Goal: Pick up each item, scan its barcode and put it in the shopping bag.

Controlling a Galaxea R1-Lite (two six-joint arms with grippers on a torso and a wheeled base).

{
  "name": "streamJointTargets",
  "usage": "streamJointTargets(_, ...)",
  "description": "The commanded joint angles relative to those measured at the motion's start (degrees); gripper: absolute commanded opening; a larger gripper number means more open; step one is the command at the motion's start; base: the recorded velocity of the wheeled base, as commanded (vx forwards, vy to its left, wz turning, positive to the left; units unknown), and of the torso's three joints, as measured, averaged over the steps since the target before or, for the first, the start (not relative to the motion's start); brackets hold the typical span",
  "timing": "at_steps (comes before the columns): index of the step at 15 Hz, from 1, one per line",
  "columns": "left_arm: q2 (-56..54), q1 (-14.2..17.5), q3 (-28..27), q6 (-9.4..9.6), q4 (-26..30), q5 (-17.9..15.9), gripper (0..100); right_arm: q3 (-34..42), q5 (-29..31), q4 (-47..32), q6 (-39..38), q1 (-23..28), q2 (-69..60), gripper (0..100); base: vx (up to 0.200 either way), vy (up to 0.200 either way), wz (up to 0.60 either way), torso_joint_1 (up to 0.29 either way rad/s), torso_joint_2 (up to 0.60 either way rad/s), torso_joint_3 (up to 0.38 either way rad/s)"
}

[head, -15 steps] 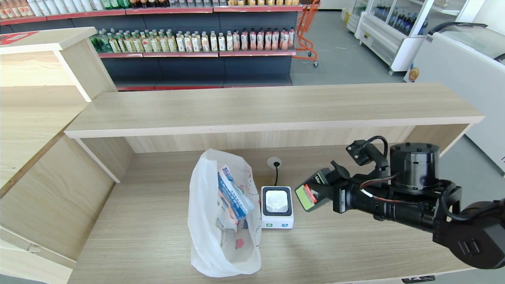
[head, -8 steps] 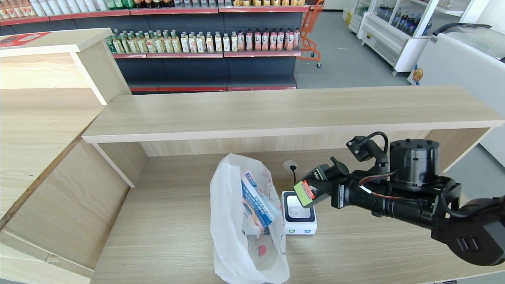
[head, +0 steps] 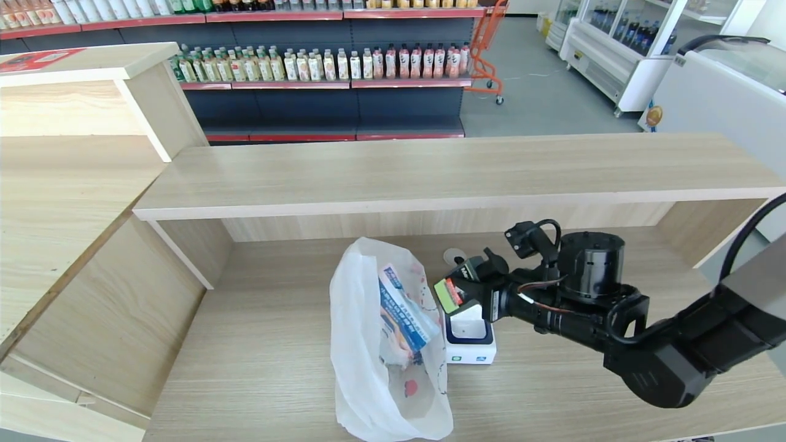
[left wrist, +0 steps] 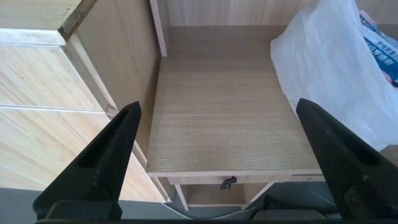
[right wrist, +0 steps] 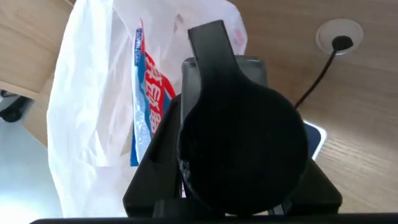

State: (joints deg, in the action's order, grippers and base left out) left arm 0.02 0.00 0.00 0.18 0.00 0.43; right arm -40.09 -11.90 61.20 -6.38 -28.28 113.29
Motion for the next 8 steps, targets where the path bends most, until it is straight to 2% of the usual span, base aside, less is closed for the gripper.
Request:
streamJointTargets(1, -0.02, 0.0, 0.0, -0.01, 0.0, 0.01, 100, -1.57, -4.1, 2.26, -0.22, -0.46, 5.98, 0, 0.0, 0.0, 0.0, 0.0, 0.0, 0.0)
streamJointTargets(2, -0.02, 0.0, 0.0, -0.01, 0.0, 0.01, 100, -2.27, -6.73, 2.17, -0.22, -0.11, 7.04, 0, 0.0, 0.0, 0.0, 0.0, 0.0, 0.0)
streamJointTargets(6, -0.02, 0.0, 0.0, -0.01, 0.0, 0.01, 100, -5.17, -6.82, -0.46, -0.66, -0.02, 12.48, 0, 0.0, 0.0, 0.0, 0.0, 0.0, 0.0)
streamJointTargets(8, -0.02, 0.0, 0.0, -0.01, 0.0, 0.01, 100, -11.67, -7.0, -2.84, -0.66, -0.99, 16.35, 0, 0.0, 0.0, 0.0, 0.0, 0.0, 0.0)
